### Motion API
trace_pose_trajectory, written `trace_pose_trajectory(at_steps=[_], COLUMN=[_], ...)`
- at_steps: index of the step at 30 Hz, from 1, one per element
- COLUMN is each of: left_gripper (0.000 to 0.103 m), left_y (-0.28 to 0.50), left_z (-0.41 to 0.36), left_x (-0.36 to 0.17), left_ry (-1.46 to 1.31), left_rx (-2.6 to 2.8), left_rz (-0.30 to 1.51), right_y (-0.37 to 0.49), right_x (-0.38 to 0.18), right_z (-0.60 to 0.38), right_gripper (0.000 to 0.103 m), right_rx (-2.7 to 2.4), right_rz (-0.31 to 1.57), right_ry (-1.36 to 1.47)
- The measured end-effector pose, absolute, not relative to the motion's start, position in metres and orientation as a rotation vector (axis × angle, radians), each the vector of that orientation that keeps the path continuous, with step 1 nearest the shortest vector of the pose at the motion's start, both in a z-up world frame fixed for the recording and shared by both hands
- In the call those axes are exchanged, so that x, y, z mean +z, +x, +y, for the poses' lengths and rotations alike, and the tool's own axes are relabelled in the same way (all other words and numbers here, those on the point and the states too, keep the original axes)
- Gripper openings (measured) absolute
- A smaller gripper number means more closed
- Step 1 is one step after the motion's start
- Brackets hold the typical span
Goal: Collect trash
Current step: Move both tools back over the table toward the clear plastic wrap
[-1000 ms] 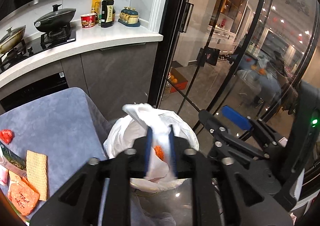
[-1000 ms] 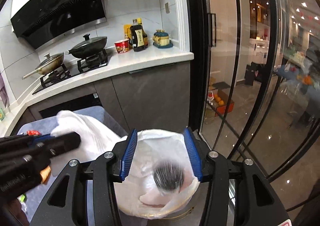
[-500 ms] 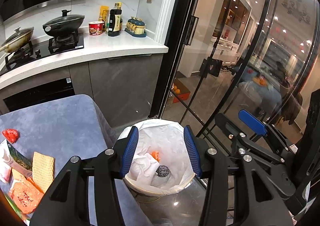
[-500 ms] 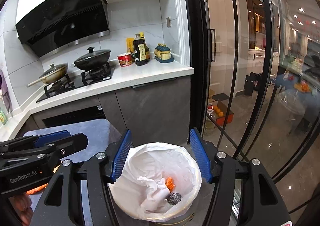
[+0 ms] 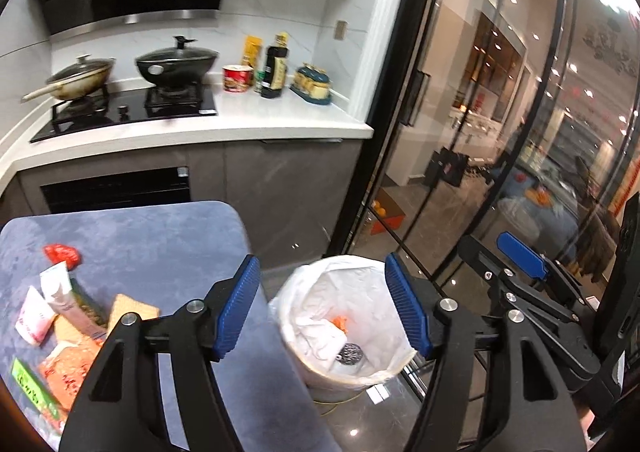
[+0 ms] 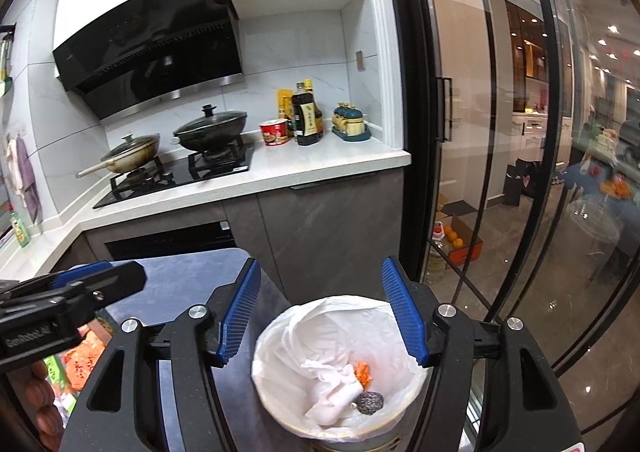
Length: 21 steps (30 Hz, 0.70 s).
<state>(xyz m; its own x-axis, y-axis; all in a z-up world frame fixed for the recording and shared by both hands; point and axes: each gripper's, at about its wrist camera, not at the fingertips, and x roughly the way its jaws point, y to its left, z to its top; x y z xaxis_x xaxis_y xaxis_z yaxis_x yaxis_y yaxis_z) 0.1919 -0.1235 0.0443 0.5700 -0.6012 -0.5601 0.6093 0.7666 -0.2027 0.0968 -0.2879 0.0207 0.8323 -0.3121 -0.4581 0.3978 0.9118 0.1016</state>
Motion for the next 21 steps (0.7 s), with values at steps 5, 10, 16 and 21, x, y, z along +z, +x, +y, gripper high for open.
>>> trace_pose_trajectory(at_steps=[5, 10, 16, 21], left_gripper=[0.072, 0.082, 0.091, 0.094], left_y=[0.190, 0.188, 0.185, 0.186], left_z=[-0.088, -0.051, -0.003, 0.052], left_x=[0.049, 0.050, 0.042, 0.024], left_ry=[-0.024, -0.044, -0.038, -0.067], left_rx=[-0.640, -0.564, -0.439, -0.319], left_rz=[0.639, 0.631, 0.637, 0.670], right_y=[0.102, 0.107, 0.111, 0.112], right_x=[0.022, 0.020, 0.019, 0.015], right_z=[-0.268, -0.245, -0.217, -0.190], right_gripper=[0.062, 0.062, 0.064, 0.065], right_rx=[-0.344, -0.303, -0.256, -0.213], right_rz=[0.454, 0.464, 0.475, 0.492], right_ry=[0.189, 0.181, 0.168, 0.153])
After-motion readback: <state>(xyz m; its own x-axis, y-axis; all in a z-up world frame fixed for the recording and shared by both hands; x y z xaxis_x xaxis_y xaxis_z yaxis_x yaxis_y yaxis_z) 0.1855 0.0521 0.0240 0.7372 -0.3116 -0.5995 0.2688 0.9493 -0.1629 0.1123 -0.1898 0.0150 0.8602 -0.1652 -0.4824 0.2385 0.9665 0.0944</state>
